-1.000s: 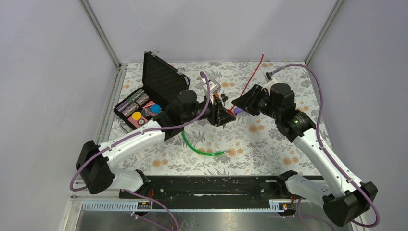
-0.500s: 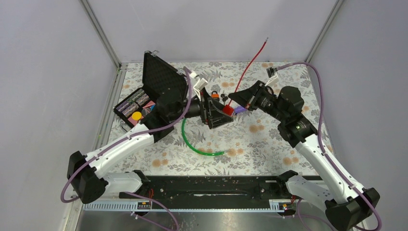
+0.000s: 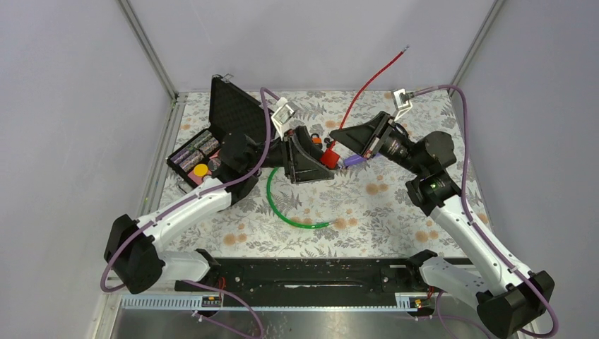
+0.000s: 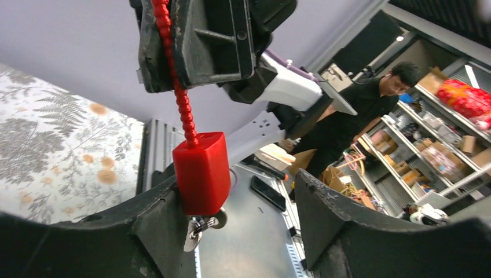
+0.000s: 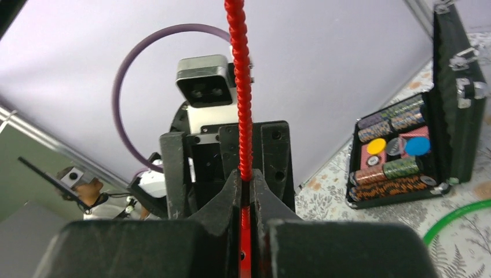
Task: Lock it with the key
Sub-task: Lock the lock.
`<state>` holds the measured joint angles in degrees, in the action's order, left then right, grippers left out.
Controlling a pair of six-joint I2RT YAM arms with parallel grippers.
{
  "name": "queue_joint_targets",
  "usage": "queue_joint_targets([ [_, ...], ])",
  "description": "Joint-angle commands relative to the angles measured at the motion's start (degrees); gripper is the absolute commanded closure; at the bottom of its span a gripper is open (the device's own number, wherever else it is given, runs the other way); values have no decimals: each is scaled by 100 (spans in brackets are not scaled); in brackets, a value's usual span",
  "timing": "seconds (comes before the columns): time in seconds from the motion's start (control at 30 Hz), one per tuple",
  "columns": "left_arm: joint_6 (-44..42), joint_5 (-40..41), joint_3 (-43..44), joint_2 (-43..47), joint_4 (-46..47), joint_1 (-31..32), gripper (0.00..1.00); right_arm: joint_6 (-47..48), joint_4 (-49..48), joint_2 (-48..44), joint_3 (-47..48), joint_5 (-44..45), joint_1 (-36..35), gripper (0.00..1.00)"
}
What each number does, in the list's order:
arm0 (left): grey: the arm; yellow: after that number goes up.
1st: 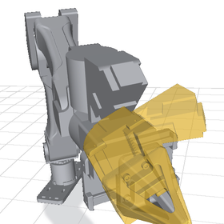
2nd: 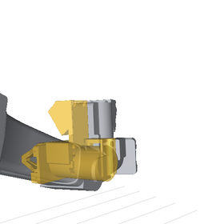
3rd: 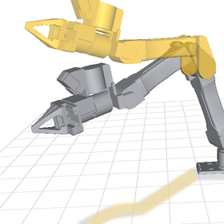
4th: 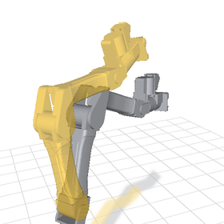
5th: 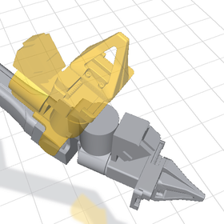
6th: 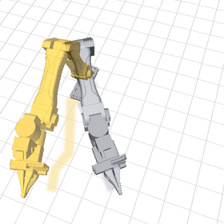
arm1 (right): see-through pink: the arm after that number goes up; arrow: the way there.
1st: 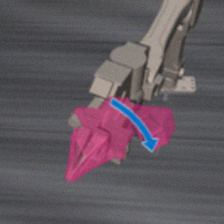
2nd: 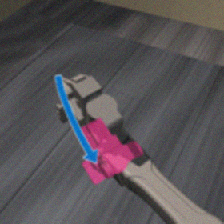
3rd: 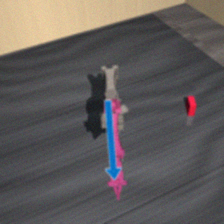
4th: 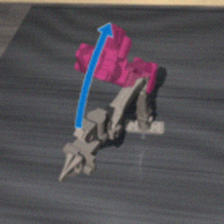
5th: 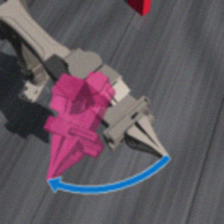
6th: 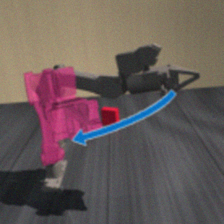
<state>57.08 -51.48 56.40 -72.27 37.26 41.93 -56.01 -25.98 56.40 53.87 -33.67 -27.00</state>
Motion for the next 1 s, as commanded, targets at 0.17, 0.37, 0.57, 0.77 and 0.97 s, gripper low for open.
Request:
queue_joint_targets([
  [0.17,1468,-346,-32,-176,2030,-149,47,-446,-1346,-23,-88,-659,-24,100],
  [0.37,727,-81,39,-15,1033,-151,61,-320,-1184,-74,-131,-699,-24,100],
  [0.57,295,59,158,69,389,-155,62,-222,-1098,-71,-132,-781,-24,100],
  [0.77,166,161,174,38,279,-155,57,-99,-951,-99,-150,-764,-24,100],
  [0.97,100,211,164,37,266,-157,53,-95,-891,-92,-187,-732,-24,100],
])
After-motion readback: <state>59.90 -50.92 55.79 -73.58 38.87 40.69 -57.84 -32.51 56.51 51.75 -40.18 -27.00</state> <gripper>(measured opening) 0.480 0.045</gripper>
